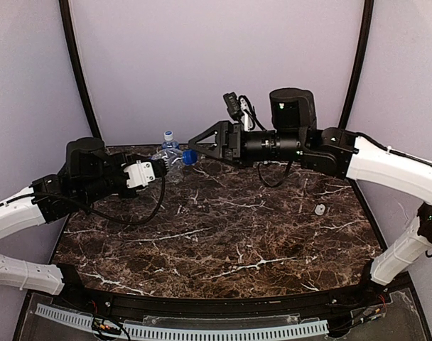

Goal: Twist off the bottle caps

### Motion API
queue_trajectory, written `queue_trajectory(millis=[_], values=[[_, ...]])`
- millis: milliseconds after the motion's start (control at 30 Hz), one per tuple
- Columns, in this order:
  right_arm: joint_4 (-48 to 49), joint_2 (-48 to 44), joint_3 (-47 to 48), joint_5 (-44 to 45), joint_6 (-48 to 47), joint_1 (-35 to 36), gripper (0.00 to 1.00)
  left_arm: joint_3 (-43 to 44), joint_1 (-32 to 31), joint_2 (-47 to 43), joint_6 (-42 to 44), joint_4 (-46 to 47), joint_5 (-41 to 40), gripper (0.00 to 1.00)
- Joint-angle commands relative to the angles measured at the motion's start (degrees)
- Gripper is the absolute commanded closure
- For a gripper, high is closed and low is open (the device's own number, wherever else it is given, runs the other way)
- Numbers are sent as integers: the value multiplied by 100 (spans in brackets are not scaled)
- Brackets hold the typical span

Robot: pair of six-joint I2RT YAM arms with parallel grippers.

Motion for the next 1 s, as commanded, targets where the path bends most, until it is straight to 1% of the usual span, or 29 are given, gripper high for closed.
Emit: queue_trajectory(millis=[0, 67, 100, 300, 367, 500, 700, 967], values=[[-230, 179, 284, -206, 813, -104, 21, -91, -31, -4, 122, 182, -96, 67], [-257, 278, 396, -265, 807, -113, 29, -83, -31, 6, 116, 177, -89, 67], [-276, 312, 447, -300, 796, -119, 31, -80, -32, 7, 115, 176, -79, 67], [-318, 529, 508, -410, 857, -164, 32, -54, -38, 39, 128, 187, -36, 67], [-363, 569, 488, -388, 858, -186, 34, -45, -41, 43, 124, 191, -32, 67], [-348, 616, 459, -444, 860, -200, 49, -43, -41, 31, 99, 184, -35, 67], [-324, 690, 458, -558, 882, -204, 58, -52, -39, 48, 111, 185, -20, 67], [-276, 846, 577, -822, 851, -200, 78, -21, -41, 69, 149, 232, -39, 68]])
